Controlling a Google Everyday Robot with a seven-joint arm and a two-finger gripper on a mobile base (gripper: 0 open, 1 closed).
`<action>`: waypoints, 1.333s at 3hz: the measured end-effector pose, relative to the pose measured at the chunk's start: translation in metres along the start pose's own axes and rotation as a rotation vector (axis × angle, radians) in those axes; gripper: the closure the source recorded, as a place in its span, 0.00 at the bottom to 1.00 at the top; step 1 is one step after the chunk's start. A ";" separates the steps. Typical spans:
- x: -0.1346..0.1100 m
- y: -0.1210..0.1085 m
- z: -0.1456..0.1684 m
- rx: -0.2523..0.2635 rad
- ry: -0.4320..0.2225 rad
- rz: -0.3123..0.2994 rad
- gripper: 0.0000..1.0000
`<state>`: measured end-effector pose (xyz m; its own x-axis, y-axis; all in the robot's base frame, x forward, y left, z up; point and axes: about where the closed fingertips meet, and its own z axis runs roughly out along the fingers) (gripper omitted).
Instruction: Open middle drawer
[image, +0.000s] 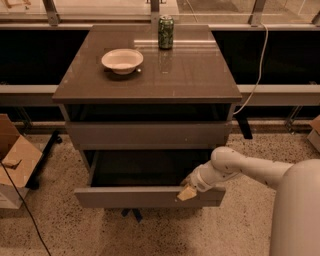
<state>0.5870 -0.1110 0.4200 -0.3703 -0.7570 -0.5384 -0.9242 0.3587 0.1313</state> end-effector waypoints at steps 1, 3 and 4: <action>0.030 0.037 -0.006 -0.056 0.064 0.037 0.48; 0.068 0.097 -0.013 -0.142 0.128 0.137 0.00; 0.067 0.094 -0.013 -0.142 0.128 0.137 0.00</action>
Offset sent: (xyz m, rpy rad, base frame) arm -0.3133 -0.0604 -0.0191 -0.1441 0.5970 -0.0706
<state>0.4739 -0.1351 0.4072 -0.4938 -0.7727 -0.3989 -0.8650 0.3892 0.3168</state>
